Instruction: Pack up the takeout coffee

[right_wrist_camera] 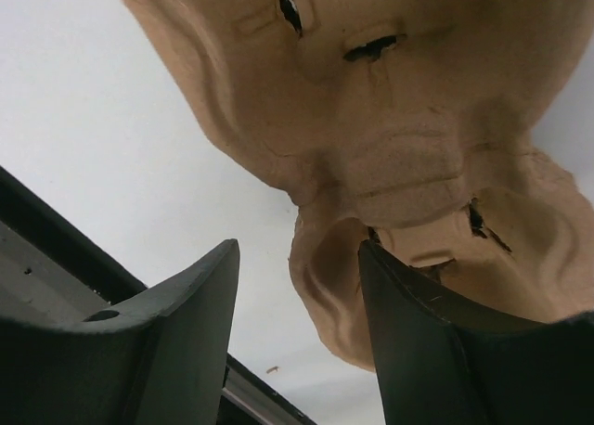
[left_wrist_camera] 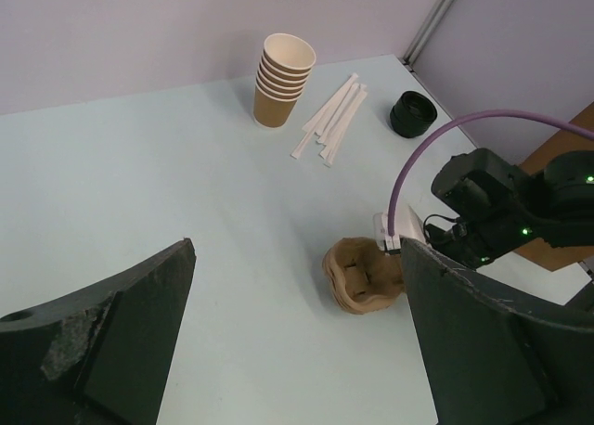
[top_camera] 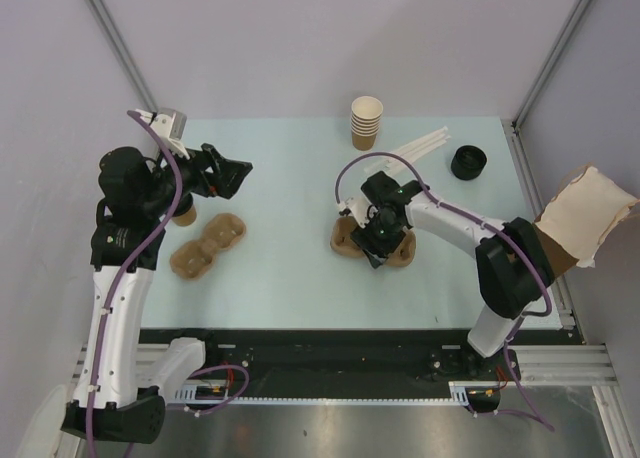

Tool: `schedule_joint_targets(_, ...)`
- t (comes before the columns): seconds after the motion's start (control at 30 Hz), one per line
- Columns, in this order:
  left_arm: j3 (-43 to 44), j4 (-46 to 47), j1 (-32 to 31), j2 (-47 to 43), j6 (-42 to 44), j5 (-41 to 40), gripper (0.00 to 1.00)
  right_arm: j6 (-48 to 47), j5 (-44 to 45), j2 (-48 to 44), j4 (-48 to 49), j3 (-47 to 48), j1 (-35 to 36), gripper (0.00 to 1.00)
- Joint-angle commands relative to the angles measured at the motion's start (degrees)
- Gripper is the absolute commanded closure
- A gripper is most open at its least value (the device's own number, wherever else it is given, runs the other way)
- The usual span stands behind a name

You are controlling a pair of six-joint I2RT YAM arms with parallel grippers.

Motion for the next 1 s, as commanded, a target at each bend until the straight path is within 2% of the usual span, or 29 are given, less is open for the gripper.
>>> schedule_joint_targets(0.0,0.28,0.75,-0.25,-0.59,0.96,-0.55,0.02,0.96,1.94,1.14,2.43,-1.27,0.72,0.42)
schedule_joint_targets(0.13,-0.07,1.28,-0.25,-0.67,1.05,-0.56,0.02,0.79,4.58,2.02,3.66,-1.89,-0.41,0.56)
schedule_joint_targets(0.17,-0.24,1.28,-0.33,-0.59,1.13,-0.47,0.02,0.26,4.67,2.02,3.84,-1.89,-1.20,0.64)
schedule_joint_targets(0.27,-0.33,1.37,-0.25,-0.59,1.48,-0.29,0.02,-2.02,5.54,1.23,3.66,-1.89,-4.27,0.82)
schedule_joint_targets(0.4,-0.69,1.54,-0.25,-0.67,0.53,1.37,0.02,-8.86,8.35,-1.31,3.05,-1.80,-9.37,0.95)
schedule_joint_targets(0.53,2.29,2.86,-0.77,0.64,-3.25,3.92,0.01,-14.50,9.76,-2.46,2.87,-1.37,-15.96,0.96)
schedule_joint_targets(0.67,8.97,-1.61,-2.79,5.82,-5.89,4.37,0.00,-18.46,10.38,-1.50,3.04,0.56,-23.25,0.96)
schedule_joint_targets(0.77,11.61,-1.01,-3.67,7.41,-8.00,4.98,0.01,-20.48,10.64,-0.71,4.27,1.36,-26.33,0.95)
schedule_joint_targets(0.97,21.71,-7.15,-5.78,14.69,-11.17,1.82,0.00,-22.50,9.95,1.93,7.53,4.34,-30.38,0.94)
